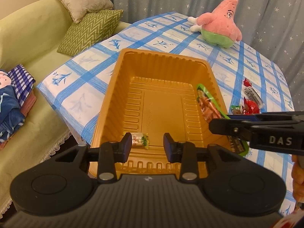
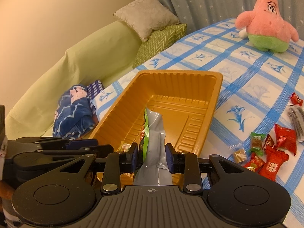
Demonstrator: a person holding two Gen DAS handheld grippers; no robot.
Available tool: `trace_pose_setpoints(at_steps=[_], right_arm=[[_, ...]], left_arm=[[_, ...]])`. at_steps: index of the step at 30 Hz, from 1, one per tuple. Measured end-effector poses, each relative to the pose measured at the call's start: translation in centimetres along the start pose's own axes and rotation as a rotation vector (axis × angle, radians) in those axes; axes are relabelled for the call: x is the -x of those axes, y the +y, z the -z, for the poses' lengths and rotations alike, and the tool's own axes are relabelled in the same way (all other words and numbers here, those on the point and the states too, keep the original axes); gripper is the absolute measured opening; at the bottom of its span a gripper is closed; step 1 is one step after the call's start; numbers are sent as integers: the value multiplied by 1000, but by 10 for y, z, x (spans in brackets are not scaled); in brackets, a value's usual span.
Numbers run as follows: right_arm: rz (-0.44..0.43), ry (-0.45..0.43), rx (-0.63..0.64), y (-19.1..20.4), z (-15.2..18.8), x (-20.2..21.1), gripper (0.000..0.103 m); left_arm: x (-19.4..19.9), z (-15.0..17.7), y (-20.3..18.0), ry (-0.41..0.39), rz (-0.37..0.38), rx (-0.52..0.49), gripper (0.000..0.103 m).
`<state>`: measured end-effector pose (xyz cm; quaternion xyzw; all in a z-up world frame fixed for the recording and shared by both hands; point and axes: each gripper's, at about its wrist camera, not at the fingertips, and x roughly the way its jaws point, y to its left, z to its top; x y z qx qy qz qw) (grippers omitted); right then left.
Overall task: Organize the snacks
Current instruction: 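Carry the yellow candy and silver pouch over the orange tray with both tools, then open both grippers to drop the candy and pouch into the tray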
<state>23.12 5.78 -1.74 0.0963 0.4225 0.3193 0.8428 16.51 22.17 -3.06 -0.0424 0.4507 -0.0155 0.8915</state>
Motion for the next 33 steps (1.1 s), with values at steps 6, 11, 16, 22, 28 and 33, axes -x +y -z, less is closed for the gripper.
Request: trace_pose_setpoints(at_steps=[6,11,16,22,28,33], right_arm=[[2,22,-9,2,-3,-14,31],[10,4,-15,5,-8,-23,31],[-2,-7,-48,3,-11,-24,32],[-1,13,-44,2,-7,-12,37],[11,9,-49,-5,8,13,52],[19,2,-77,-16,18,34,55]], left_arm=[[0,2,2,5,-3,13,35],[0,4,4,5,-9,17,39],[3,9,5,7,-12,24,49],[10,13,0,7,2,24,54],[21,19,-10,0,22,25,59],[28,26,-20,0,34,30,60]])
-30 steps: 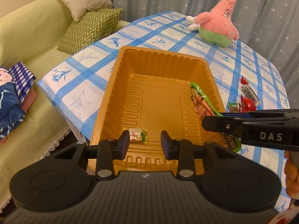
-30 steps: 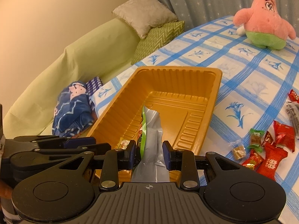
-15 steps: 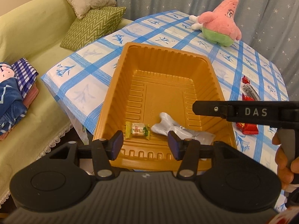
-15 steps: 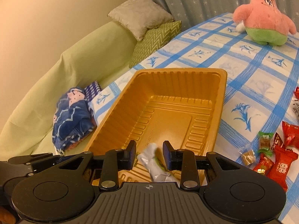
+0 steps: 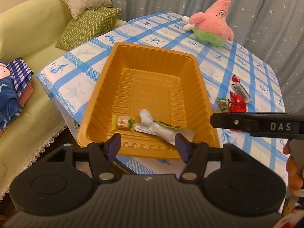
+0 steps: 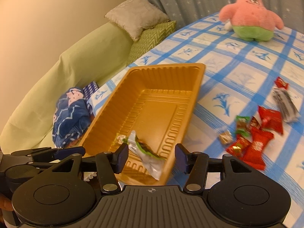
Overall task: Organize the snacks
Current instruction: 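Open both grippers to drop the candy and pouch into the tray, then move both tools back toward the remaining red candies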
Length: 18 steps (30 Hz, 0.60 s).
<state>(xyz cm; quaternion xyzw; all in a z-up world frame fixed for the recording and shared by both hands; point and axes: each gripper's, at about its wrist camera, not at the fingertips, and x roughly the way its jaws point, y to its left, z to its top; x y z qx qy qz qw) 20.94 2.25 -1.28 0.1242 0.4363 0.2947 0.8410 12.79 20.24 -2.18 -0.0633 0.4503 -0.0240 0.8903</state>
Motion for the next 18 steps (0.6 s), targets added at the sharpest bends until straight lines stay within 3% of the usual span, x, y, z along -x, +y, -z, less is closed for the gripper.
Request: trace_pose_setpoints(at_steps=[10,14,18], right_arm=[[47,-10,-34,-26,21,32,58],[69,-11,-40,-38,29,43,58],[92,-14,-48,-52,34,53,58]], left_arm=[[2,12,-25,20,24,19,61],[2,14,-38,14,31,25,70],[2,16,-55,14,37,12,70]])
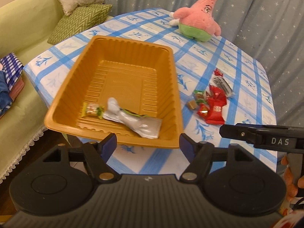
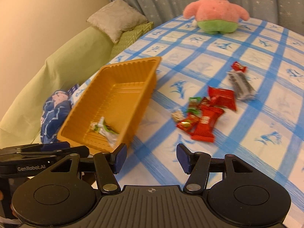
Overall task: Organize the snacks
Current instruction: 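Move both tools back toward the remaining red candies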
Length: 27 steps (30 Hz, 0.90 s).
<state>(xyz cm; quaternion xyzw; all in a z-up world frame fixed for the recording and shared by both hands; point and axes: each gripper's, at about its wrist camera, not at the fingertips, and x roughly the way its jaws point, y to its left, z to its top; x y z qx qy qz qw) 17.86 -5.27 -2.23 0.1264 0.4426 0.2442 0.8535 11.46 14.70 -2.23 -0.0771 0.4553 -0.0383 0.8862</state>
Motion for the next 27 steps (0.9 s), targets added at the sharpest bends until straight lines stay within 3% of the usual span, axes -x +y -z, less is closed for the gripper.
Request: trace_pose_setpoints(at_steps=[14,27], right_arm=[[38,7,-39,-57,11,33,58],[53,8,-65,-95,6,44,58]], left_arm=[[-10,9,-70,-15,10,-76,70],[-29,2,-110,-35,5,-107,66]])
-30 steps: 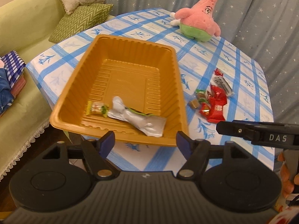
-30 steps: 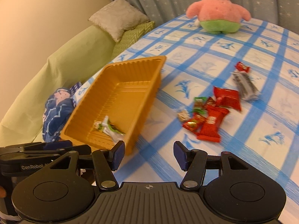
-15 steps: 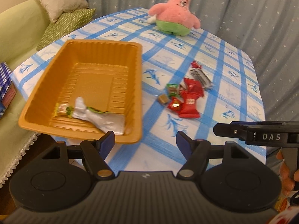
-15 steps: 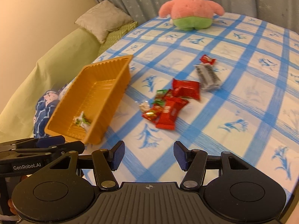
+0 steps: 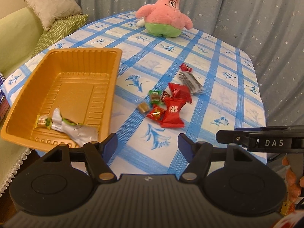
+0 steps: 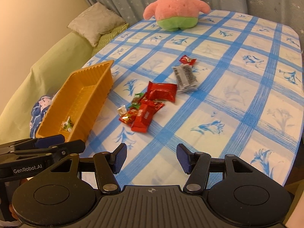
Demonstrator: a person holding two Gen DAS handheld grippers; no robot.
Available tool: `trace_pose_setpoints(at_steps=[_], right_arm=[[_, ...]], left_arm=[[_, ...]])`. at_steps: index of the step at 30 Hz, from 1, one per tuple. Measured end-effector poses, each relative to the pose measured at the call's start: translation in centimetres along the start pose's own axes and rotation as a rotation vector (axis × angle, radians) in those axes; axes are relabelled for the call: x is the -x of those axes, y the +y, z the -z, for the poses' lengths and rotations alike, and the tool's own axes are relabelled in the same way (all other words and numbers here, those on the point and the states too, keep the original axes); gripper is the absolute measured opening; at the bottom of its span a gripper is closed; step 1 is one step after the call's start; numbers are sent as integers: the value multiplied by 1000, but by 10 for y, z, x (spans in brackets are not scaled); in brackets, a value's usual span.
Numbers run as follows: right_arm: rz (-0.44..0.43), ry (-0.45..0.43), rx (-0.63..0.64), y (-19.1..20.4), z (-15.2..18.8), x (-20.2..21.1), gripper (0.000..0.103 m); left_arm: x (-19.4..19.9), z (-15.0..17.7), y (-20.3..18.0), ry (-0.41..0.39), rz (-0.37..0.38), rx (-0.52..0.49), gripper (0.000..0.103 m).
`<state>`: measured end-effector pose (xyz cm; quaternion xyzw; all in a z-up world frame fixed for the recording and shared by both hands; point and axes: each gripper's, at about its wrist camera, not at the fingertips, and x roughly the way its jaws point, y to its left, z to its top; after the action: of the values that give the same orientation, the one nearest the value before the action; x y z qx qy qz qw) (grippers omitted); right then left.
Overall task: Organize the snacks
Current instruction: 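Move both tools back toward the remaining red candies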
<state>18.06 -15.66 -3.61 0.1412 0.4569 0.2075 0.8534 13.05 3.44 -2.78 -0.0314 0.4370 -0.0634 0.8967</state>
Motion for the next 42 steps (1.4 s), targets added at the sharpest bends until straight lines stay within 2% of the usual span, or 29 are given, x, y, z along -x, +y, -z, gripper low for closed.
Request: trace_pose_setpoints(at_steps=[9,11,16,23,34,42], right_arm=[[0,8,-22,-10,-5,-9,58],[3,8,-27,-11,-6,-11,58],[16,3,-44,-15,-9,-15,58],[40,4,-88,-27,-14,-21,58],[71,3,-152,-45,-18,-26,58],[88,3,-181,-54,-21,-27,58]], left_arm=[[-18,-16,-11,-19,14,-71,57],[-24,-19,-13,-19,23,-96,52],[-41,-26,-17,1,33,-154,49],[-67,-37,-20,37,51,-222,35],[-106,-49,-25,97,52,-276,34],[-124,-50,-31,127,44,-313,27]])
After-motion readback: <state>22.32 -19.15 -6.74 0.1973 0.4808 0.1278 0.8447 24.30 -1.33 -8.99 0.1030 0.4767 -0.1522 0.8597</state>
